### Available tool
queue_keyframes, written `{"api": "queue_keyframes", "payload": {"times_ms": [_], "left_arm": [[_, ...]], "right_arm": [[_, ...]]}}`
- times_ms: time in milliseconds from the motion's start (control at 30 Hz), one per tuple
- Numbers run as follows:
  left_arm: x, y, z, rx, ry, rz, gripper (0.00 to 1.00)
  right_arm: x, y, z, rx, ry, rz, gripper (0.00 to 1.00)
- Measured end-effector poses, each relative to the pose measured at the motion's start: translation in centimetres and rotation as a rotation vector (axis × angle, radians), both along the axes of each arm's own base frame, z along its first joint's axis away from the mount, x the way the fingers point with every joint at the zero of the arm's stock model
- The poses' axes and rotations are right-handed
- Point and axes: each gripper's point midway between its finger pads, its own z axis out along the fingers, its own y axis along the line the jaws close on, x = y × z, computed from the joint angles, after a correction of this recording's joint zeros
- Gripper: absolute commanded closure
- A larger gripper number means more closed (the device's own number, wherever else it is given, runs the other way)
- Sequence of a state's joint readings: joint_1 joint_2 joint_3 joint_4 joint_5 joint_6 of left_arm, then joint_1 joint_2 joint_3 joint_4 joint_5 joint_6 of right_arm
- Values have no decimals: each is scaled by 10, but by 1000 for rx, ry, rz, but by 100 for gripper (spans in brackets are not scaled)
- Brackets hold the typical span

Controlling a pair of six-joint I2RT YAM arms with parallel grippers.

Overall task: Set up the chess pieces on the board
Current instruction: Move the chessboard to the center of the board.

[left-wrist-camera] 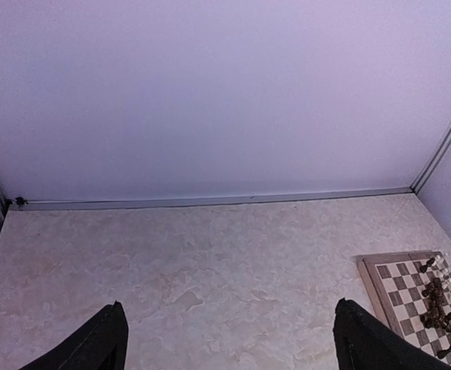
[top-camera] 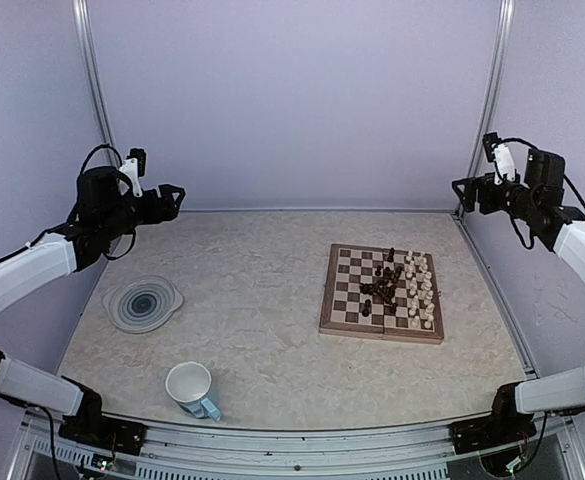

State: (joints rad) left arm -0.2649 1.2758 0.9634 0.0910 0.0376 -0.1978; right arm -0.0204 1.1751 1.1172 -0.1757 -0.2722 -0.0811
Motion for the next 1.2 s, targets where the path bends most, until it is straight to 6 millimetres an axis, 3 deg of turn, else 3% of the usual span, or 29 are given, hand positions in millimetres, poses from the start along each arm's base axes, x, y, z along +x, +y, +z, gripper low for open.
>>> {"api": "queue_keyframes", "payload": {"times_ms": [167, 300, 400, 600, 700, 800, 900, 1067, 1200], "left_arm": [[-5, -18, 4, -16, -24, -70, 12], [-15, -51, 10, -20, -30, -163, 14], [-25, -88, 19, -19, -35, -251, 16], [-54, -183, 20, 12, -2, -448, 19], [-70, -225, -1, 34, 63, -531, 24], [-80, -258, -33, 66, 159, -583, 30], [-83, -279, -68, 104, 256, -599, 38], [-81, -296, -114, 152, 386, -596, 40], [-82, -294, -133, 173, 448, -583, 38]], "right_arm": [[-4, -5, -33, -35, 68, -4, 1], [-4, -18, -58, -70, 137, -30, 6], [6, -37, -83, -78, 218, -67, 21], [25, -65, -178, -60, 493, -93, 60], [29, -69, -220, -46, 615, -83, 73], [37, -72, -249, -37, 702, -78, 77], [45, -74, -269, -30, 759, -73, 79], [50, -73, -296, -14, 836, -56, 81], [52, -68, -316, -2, 882, -32, 82]]}}
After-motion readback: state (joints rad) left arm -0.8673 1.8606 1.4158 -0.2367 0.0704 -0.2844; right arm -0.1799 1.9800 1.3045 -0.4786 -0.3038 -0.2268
